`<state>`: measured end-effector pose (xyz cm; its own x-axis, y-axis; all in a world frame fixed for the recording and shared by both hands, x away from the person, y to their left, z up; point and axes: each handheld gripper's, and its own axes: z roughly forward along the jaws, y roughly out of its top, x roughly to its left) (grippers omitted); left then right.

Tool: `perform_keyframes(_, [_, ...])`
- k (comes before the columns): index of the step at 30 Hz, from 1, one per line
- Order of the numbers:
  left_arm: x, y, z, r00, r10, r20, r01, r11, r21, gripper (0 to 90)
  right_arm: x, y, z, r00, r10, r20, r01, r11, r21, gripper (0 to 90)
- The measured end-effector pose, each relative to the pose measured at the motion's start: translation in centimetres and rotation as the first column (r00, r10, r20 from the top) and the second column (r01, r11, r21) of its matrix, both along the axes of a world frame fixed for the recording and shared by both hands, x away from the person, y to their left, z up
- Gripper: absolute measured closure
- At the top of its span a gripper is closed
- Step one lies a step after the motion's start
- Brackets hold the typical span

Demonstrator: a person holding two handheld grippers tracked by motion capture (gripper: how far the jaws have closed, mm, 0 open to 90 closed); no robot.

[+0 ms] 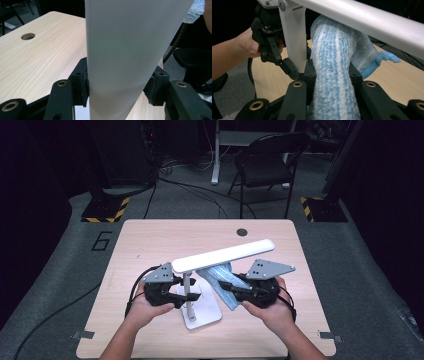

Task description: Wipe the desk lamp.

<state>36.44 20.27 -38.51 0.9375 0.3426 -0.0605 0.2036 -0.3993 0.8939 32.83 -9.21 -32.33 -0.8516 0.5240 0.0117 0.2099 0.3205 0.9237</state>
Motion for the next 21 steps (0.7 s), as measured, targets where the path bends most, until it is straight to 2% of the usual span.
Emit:
perform_keyframes(6, [0.1,0.1,-1.0,0.9998,0.017,-0.007,-0.017,0.9998,-0.004,46.7,-0.4,-0.1,-0.5,0.9998,0.017,0.006,-0.017,1.000,-0.003,69.0])
perform_keyframes(8, [0.2,0.1,-1.3,0.9998,0.003,-0.021,-0.003,1.0000,-0.008,49.1,-0.3,0.0,-0.8,0.9998,0.021,-0.003,-0.021,1.000,-0.003,69.0])
perform_keyframes(11, [0.1,0.1,-1.3,0.9999,0.004,-0.014,-0.004,1.0000,-0.005,50.2,-0.3,0.1,-1.0,0.9996,0.028,-0.008,-0.028,1.000,-0.009,69.0])
perform_keyframes(21, [0.1,0.0,-1.2,0.9999,0.008,-0.008,-0.008,1.0000,0.002,50.6,-1.3,-0.6,0.8,0.9949,0.100,0.000,-0.100,0.995,0.008,69.0])
